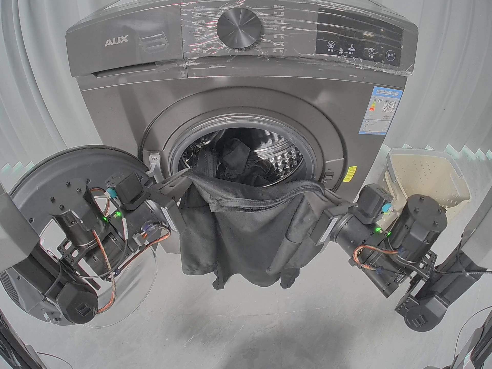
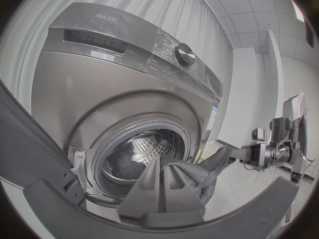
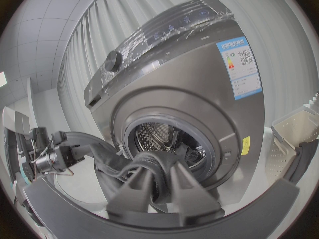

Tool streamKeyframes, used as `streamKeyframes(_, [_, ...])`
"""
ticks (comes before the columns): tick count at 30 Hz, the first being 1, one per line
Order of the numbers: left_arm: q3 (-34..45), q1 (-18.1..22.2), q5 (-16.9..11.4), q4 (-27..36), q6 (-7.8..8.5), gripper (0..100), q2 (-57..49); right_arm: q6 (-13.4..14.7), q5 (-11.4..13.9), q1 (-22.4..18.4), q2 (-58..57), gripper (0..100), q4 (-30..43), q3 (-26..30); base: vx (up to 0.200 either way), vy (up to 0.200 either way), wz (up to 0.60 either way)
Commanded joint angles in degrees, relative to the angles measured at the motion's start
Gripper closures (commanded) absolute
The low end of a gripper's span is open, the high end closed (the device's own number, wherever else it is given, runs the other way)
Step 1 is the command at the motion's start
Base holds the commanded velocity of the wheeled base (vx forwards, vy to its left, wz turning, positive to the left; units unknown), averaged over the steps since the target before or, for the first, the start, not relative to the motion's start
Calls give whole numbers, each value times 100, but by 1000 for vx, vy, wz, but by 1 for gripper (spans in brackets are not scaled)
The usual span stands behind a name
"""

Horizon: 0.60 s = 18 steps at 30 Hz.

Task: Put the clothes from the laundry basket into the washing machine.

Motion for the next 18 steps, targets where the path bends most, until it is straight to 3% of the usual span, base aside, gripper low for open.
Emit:
streamKeyframes(1, [-269,-11,14,3,-21,100,174,-10,10,6,574,0,3,246,0,0,0])
streamKeyframes(6, [-585,-46,66,56,-12,100,174,-10,151,32,1321,0,-5,739,0,0,0])
streamKeyframes(10, [-708,-108,75,126,-12,100,209,8,230,366,1514,0,-5,1002,0,0,0])
streamKeyframes(18, [-805,-275,84,56,-12,100,350,-36,247,647,1795,0,-5,800,0,0,0])
